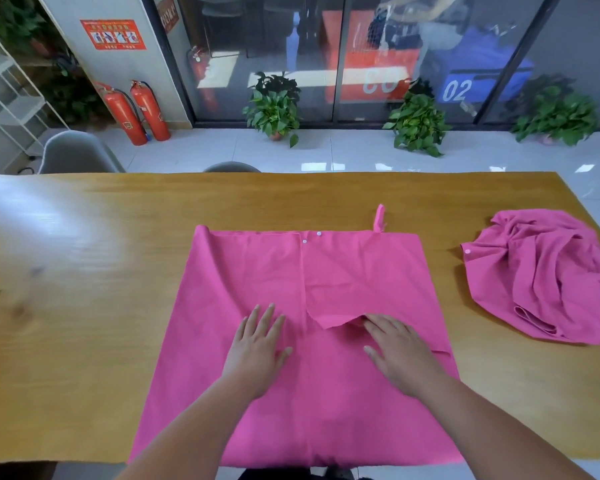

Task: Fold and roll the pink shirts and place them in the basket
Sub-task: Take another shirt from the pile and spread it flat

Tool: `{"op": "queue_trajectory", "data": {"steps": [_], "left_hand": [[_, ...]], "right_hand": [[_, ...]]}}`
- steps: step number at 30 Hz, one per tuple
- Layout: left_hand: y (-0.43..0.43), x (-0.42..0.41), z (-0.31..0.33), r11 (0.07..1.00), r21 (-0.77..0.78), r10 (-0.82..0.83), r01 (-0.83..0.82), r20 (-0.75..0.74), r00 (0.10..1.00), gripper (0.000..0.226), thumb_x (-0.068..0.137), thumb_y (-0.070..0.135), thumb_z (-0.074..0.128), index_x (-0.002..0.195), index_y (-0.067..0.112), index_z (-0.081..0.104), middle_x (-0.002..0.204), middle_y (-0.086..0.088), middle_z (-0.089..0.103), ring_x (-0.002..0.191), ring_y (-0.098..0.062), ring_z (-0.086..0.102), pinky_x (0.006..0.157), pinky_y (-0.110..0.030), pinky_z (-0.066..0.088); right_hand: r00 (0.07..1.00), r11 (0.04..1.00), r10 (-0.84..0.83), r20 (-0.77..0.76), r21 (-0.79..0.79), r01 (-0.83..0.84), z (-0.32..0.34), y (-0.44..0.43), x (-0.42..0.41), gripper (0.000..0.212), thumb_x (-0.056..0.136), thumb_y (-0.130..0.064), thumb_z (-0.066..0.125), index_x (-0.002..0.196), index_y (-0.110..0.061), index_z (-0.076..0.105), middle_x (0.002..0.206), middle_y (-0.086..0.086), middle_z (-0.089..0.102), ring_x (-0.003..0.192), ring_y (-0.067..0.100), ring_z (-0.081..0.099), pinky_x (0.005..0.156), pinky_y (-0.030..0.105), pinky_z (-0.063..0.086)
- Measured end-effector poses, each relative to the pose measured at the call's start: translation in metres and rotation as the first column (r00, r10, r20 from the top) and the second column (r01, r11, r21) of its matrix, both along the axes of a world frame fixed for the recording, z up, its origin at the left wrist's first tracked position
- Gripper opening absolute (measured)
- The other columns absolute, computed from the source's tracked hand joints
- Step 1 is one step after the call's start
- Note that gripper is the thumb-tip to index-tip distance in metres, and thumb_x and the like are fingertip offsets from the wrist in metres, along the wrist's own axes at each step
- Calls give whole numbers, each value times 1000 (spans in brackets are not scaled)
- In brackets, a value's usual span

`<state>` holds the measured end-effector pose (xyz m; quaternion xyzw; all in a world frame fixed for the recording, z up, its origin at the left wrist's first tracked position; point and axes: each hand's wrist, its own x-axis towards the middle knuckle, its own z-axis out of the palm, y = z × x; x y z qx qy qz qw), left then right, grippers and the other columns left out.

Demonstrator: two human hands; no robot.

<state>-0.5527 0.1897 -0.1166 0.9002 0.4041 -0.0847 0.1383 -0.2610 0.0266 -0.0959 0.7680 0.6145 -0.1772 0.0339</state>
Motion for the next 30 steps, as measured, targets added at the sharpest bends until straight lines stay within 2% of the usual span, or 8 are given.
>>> {"op": "queue_trajectory", "data": {"steps": [4, 9, 14, 18, 21, 23, 27, 30], "left_hand": [[28, 23, -1, 999, -22, -50, 50, -10, 999, 73, 108, 61, 33, 170, 31, 7, 178, 5, -7, 163, -25, -12, 133, -45, 1], [51, 44, -2, 998, -46, -50, 49, -28, 998, 74, 108, 60, 36, 170, 31, 9, 177, 4, -8, 164, -26, -9, 133, -46, 6], [62, 55, -10, 998, -46, 34, -36, -43, 998, 74, 106, 60, 41, 169, 30, 16, 178, 3, -1, 164, -27, -3, 132, -46, 11], [65, 63, -15, 997, -37, 60, -62, -61, 996, 74, 106, 60, 40, 169, 33, 12, 178, 5, -7, 164, -26, -7, 133, -44, 10], [72, 69, -19, 998, -7, 64, -64, -68, 996, 75, 105, 60, 41, 169, 34, 12, 178, 5, -8, 164, -26, -7, 133, -43, 10], [78, 76, -21, 997, 5, 79, -79, -56, 995, 75, 105, 60, 41, 169, 32, 16, 178, 4, -4, 164, -26, -3, 132, -44, 13], [98, 99, -20, 993, 1, 116, -116, -10, 993, 72, 106, 59, 41, 169, 30, 18, 177, 5, 4, 164, -25, 0, 132, -43, 16], [122, 126, -11, 992, 1, 128, -128, 59, 990, 70, 107, 54, 45, 168, 27, 23, 177, 5, 13, 164, -25, 5, 130, -46, 21]], "right_hand": [[950, 949, -254, -180, 140, 281, 18, 32, 43, 58, 109, -36, 50, 163, -20, 39, 168, -5, 34, 151, 18, 38, 124, 38, 34], [619, 629, -671, -409, 128, 767, 27, 64, 114, 45, 104, -17, 55, 148, -16, 61, 150, 9, 58, 131, 34, 57, 110, 42, 43], [537, 615, -707, -459, -25, 788, -1, 78, 155, 43, 100, -14, 61, 141, -23, 68, 141, 8, 67, 103, 31, 69, 87, 39, 53], [509, 622, -660, -553, -23, 782, -9, 87, 168, 44, 94, -14, 74, 133, -35, 73, 111, 8, 74, 71, 27, 69, 63, 36, 54], [462, 530, -669, -582, 62, 846, -14, 90, 179, 46, 95, -7, 72, 130, -36, 74, 89, 0, 73, 51, 20, 54, 54, 36, 49], [482, 550, -679, -554, 50, 834, -20, 90, 183, 49, 94, -5, 70, 131, -38, 72, 84, -6, 70, 42, 13, 44, 49, 30, 44], [540, 614, -654, -530, 47, 788, -22, 105, 191, 43, 92, -16, 73, 128, -40, 73, 123, 0, 73, 46, 8, 55, 58, 28, 49], [551, 616, -629, -548, 81, 784, -18, 124, 199, 35, 94, -22, 75, 128, -33, 75, 132, 5, 72, 95, 22, 69, 86, 32, 51]]}}
